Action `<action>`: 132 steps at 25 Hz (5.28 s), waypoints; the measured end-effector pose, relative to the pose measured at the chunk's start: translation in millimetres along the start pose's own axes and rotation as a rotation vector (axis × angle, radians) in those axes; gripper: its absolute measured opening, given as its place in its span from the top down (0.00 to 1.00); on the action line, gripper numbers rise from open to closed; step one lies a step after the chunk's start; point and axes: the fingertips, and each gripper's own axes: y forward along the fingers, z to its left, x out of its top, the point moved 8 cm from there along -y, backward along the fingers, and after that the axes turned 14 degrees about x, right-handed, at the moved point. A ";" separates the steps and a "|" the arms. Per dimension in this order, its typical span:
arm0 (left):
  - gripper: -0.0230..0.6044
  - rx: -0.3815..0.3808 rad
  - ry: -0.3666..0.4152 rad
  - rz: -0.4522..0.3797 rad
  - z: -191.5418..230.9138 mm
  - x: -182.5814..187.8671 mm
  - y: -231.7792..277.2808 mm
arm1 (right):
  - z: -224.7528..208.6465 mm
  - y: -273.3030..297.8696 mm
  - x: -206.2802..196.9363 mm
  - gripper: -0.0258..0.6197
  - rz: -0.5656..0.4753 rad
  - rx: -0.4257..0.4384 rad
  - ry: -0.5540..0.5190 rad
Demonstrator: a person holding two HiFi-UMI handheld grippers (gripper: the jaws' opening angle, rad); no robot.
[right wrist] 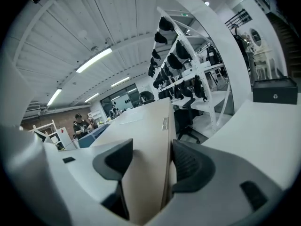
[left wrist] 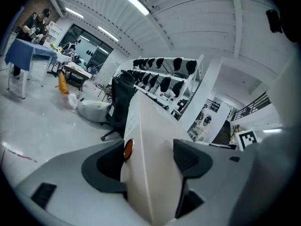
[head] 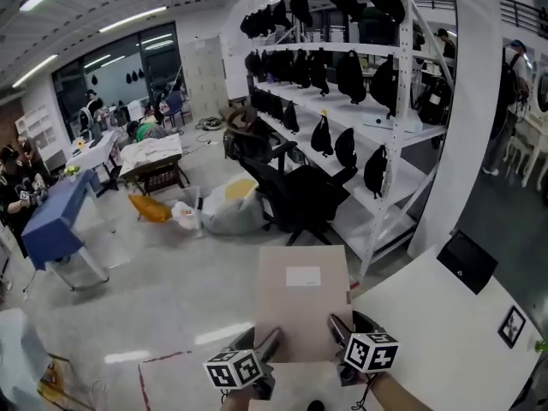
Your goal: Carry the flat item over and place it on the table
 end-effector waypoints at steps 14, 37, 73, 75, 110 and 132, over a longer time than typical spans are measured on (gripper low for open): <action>0.48 -0.326 0.192 0.184 -132.5 8.6 148.4 | -114.1 -76.5 39.9 0.57 -0.189 -0.370 0.107; 0.48 -0.855 0.497 0.565 -281.1 -36.5 264.2 | -136.1 -170.2 8.2 0.58 -0.471 -0.995 0.345; 0.48 -0.776 0.563 0.674 -288.5 -81.9 284.3 | -171.0 -178.1 -30.9 0.58 -0.418 -1.023 0.474; 0.48 -0.765 0.563 0.676 -288.9 -82.7 286.6 | -175.8 -177.1 -31.6 0.58 -0.414 -1.014 0.480; 0.48 -0.720 0.649 0.661 -298.8 -90.6 300.7 | -196.9 -174.2 -31.0 0.57 -0.375 -1.047 0.447; 0.50 -0.821 0.776 0.468 -313.4 -61.6 273.6 | -157.6 -188.9 -23.3 0.69 -0.446 -1.109 0.356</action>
